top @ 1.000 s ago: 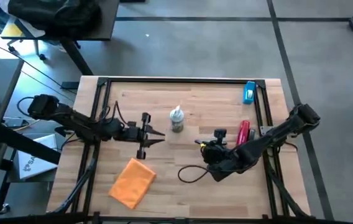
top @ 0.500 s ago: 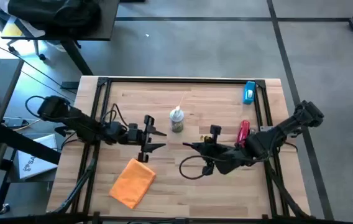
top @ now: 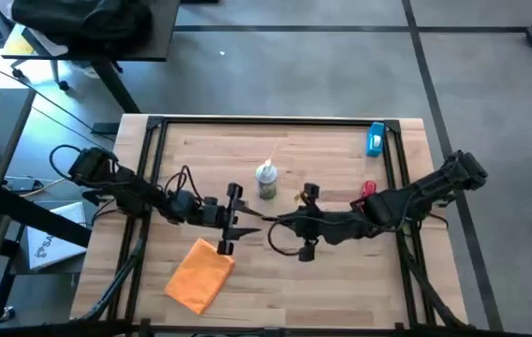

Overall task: Apply microfiber cloth
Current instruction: Wipe the black cellphone using the green microfiber cloth

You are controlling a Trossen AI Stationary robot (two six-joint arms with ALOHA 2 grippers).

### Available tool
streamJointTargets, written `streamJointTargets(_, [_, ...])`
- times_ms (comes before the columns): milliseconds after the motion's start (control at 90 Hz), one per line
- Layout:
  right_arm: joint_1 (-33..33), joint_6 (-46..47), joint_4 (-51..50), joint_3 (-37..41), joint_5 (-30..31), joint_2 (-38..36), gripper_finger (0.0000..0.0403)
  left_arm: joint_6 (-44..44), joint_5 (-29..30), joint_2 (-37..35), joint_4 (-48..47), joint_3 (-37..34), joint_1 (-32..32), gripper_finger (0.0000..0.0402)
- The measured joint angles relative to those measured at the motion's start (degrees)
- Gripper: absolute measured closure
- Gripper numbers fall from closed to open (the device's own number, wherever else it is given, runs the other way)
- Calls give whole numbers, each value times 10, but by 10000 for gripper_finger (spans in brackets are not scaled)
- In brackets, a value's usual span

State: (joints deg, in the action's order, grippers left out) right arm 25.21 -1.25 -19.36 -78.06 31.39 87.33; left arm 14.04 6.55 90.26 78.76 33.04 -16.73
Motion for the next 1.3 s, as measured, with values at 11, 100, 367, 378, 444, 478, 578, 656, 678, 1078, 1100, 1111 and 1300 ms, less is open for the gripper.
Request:
streamJointTargets(11, [0,-2,2,0,0,0,402,0,0,0,0,0,0,254])
streamJointTargets(100, [-1,-13,12,0,-2,0,402,-3,0,0,0,0,0,254])
streamJointTargets(367, [-1,-40,43,0,-2,0,402,-4,0,0,-14,10,0,254])
streamJointTargets(378, [-1,-41,43,0,-2,0,402,-4,0,0,-16,12,0,254])
streamJointTargets(444, [-4,-41,42,0,-2,0,402,-4,0,0,-34,22,0,254])
streamJointTargets(478, [-5,-38,42,0,-2,0,402,-3,1,0,-45,29,0,254])
streamJointTargets(578, [-8,-37,42,0,-4,1,402,-3,2,0,-79,49,1,254])
streamJointTargets(656, [-9,-38,42,0,-4,2,402,-3,2,0,-102,60,2,254])
streamJointTargets(678, [-9,-38,42,0,-4,2,402,-3,2,0,-105,62,2,254])
streamJointTargets(1078, [-9,-37,38,0,-5,2,402,16,-3,0,-112,68,2,292])
streamJointTargets(1100, [-9,-38,38,0,-5,2,402,16,-2,0,-112,68,2,300])
streamJointTargets(1111, [-9,-38,38,0,-6,2,402,16,-2,0,-112,69,3,304])
streamJointTargets(1300, [-8,-33,38,0,-10,2,402,21,6,0,-112,69,3,380])
